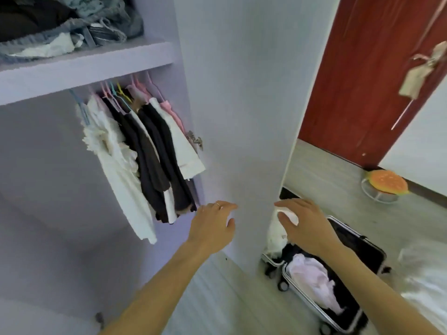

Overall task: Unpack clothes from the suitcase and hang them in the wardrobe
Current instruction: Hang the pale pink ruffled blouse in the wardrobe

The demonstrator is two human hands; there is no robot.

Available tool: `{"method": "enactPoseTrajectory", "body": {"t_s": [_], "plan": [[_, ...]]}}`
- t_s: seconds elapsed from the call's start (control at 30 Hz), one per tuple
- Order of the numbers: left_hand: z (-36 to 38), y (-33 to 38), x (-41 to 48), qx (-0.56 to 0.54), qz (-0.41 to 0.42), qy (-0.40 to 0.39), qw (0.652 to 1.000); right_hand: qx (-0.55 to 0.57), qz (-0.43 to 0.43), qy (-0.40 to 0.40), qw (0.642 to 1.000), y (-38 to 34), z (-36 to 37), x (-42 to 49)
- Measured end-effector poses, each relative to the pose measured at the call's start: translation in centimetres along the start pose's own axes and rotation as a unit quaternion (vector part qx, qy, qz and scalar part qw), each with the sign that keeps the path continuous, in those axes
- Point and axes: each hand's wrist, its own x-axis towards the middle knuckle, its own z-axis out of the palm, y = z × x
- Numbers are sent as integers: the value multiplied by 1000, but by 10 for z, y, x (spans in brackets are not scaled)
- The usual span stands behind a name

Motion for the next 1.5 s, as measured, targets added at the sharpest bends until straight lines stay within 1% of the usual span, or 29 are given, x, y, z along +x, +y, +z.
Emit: {"method": "enactPoseTrajectory", "body": {"t_s": [0.03,0.07,0.17,0.23,0.33,0.43,0.5,0.67,0.73,0.9,0.93,1.0,1.07,1.17,1.2,1.23,1.27,1.33,1.43,1.5], "plan": [[8,8,4,-2,14,-9,1000,-1,27,-5,1000,14,-3,-6],[25,30,15,-5,38,-28,999,-9,70,-10,997,43,-11,-19],[59,77,36,-19,82,-85,993,-10,158,-18,987,104,-30,-44],[85,114,57,-19,111,-114,987,-11,211,-12,977,150,-44,-59],[118,157,84,-19,138,-148,979,-16,273,-36,961,207,-54,-73],[160,203,126,-12,145,-177,973,-17,310,-72,948,272,-62,-73],[182,217,147,0,136,-191,972,-20,314,-90,945,301,-61,-67],[257,256,207,15,94,-242,966,-17,340,-154,928,404,-46,-46],[285,256,227,28,72,-254,964,-8,356,-177,918,438,-29,-37],[382,237,264,68,38,-297,952,16,390,-233,891,520,48,-19],[430,231,271,71,25,-315,946,27,408,-250,878,553,85,-23],[469,220,275,74,14,-327,942,31,423,-255,869,574,115,-25],[533,205,277,86,8,-360,929,32,439,-271,856,606,169,-36],[650,168,285,92,-3,-390,916,48,453,-304,836,660,275,-55],[656,166,288,98,-5,-389,916,47,458,-307,833,663,281,-56],[691,154,288,95,-3,-394,914,47,471,-309,825,679,311,-60],[712,147,289,99,-5,-387,917,47,484,-302,820,690,329,-61],[777,119,288,95,-22,-376,921,51,504,-302,807,722,389,-68],[838,85,280,118,-29,-354,927,60,543,-305,780,750,449,-81],[872,66,270,103,-38,-341,934,62,564,-302,766,770,485,-92]]}}
